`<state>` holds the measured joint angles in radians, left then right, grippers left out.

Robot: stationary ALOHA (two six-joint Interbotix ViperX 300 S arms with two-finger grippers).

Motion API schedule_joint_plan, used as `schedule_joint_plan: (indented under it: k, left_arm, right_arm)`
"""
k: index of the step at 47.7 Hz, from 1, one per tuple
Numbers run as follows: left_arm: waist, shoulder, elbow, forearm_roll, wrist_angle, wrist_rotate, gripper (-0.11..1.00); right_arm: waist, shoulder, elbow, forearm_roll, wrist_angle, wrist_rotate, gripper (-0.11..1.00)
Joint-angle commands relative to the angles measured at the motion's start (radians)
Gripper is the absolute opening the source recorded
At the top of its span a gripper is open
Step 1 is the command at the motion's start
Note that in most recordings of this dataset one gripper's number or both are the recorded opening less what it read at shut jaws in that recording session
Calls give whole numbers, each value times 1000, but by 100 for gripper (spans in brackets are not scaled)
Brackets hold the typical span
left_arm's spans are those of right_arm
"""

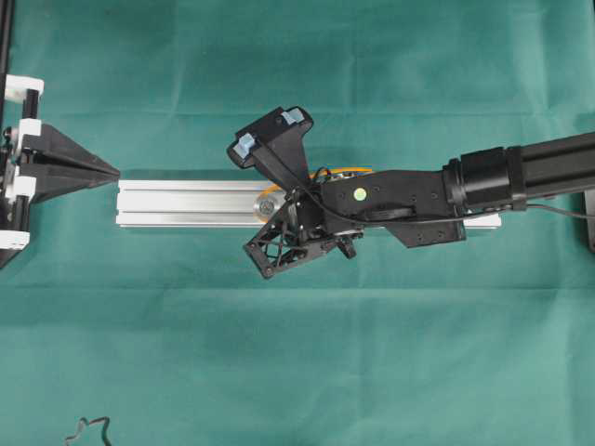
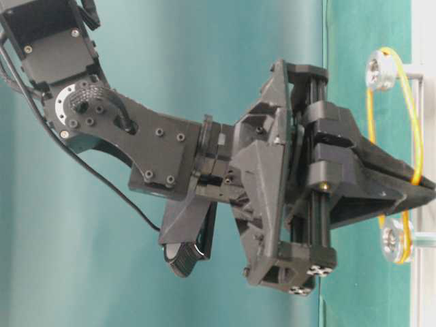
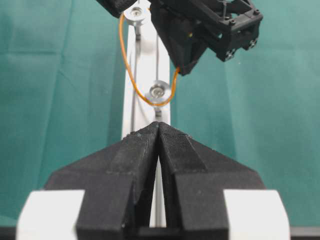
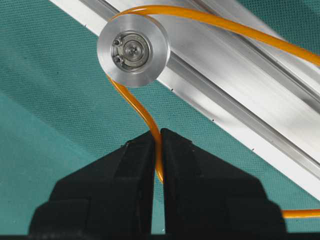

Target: Hook the rubber onto the shaft.

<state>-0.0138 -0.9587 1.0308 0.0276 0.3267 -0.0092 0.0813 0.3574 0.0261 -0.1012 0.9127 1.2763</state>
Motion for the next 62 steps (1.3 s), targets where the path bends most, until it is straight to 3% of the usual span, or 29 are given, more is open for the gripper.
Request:
schedule_joint_plan:
  k: [1, 13, 15, 25, 28, 62]
  left_arm:
    - [-2, 8, -31, 2, -5, 2, 0]
    - [-2, 8, -29, 3, -5, 2, 0]
    - [-3, 8, -29, 3, -5, 2, 0]
    - [-3, 8, -29, 2, -5, 3, 0]
    - [-3, 8, -29, 2, -5, 3, 0]
    - [-3, 6, -31, 2, -5, 2, 0]
  right_arm:
    - [0, -46, -9, -5, -3, 0, 6]
    - [2, -46, -9, -3, 0, 0, 11]
    - [2, -46, -9, -5, 2, 0, 19]
    - [3, -51, -9, -6, 2, -2, 81]
    - [5, -52, -9, -9, 2, -2, 94]
    - [9, -140, -11, -20, 52, -17, 91]
